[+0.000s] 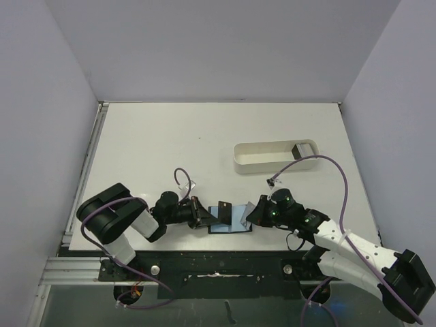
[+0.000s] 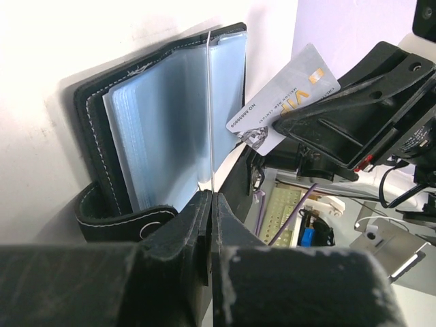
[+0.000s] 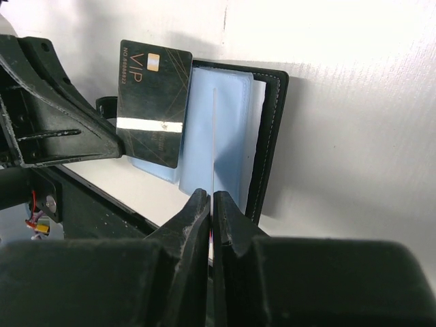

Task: Put the credit cards into the card holder
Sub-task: Insert the credit card into the card holder.

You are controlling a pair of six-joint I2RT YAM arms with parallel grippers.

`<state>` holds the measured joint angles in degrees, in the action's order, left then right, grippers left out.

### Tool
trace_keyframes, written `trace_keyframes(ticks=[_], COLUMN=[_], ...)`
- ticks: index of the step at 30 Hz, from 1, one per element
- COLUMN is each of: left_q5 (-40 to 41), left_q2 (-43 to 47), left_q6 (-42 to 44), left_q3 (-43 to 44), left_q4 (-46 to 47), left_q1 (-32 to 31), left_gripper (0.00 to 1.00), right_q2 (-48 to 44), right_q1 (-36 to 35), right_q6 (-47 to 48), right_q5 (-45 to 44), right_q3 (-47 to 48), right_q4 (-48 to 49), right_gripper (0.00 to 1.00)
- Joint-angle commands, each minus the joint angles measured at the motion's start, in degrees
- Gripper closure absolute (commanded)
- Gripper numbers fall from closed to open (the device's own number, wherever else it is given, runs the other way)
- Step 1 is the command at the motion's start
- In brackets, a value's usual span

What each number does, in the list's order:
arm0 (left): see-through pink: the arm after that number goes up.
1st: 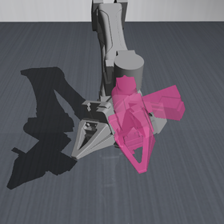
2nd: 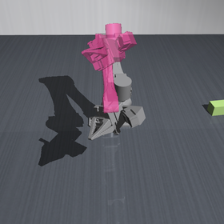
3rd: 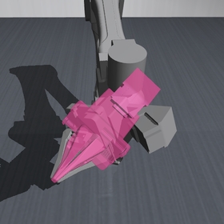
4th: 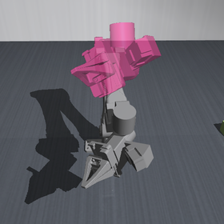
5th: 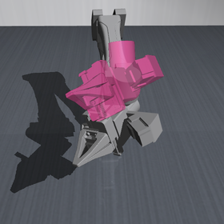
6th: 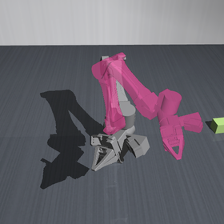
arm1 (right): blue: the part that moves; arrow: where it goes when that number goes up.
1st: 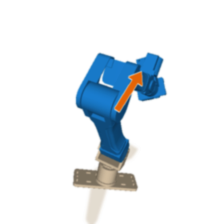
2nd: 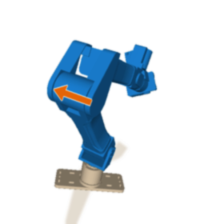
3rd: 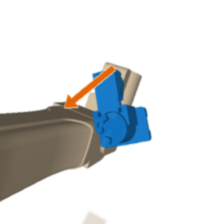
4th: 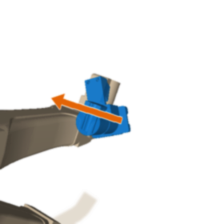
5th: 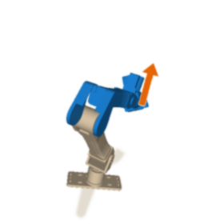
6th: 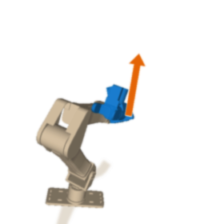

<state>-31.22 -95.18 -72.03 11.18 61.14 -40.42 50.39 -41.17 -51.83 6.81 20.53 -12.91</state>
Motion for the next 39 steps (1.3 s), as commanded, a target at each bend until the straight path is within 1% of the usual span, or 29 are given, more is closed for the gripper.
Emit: trace_keyframes(ticks=[1, 5, 12, 15, 22, 35, 39], left_q5=[-1.7, -2.1, -0.7, -0.3, 0.0, -0.8, -0.7], left_q2=[-3.4, -6.4, -6.8, -6.6, -8.1, -14.2, -14.9], left_q6=[-2.5, -4.6, -5.1, -4.6, -4.7, -6.8, -6.3], left_q3=[-0.3, -1.0, -3.2, -3.4, -3.2, -2.9, -2.6], left_q4=[12.2, 16.3, 17.3, 16.3, 17.3, 25.5, 25.7], left_q1=[-0.2, -0.2, -0.2, -0.3, -0.9, -1.6, -1.6], left_gripper=[1.00, 1.00, 1.00, 1.00, 1.00, 1.00, 1.00], right_q2=[-1.3, -1.6, -1.6, -1.9, -2.4, -1.5, -1.4], right_q1=[0.4, 0.4, 0.4, 0.4, 0.4, 0.4, 0.4], right_q6=[-0.4, -0.6, -0.6, -0.6, -0.6, -1.0, -1.3], right_q5=[-1.4, -1.7, -2.1, -2.2, -2.6, -3.6, -3.5], right_q3=[-0.1, -0.3, -0.3, -0.3, -0.3, -1.7, -2.3], right_q4=[2.2, 1.9, 1.7, 1.5, 1.0, 0.7, 1.3], right_gripper=[1.00, 1.00, 1.00, 1.00, 1.00, 1.00, 1.00])
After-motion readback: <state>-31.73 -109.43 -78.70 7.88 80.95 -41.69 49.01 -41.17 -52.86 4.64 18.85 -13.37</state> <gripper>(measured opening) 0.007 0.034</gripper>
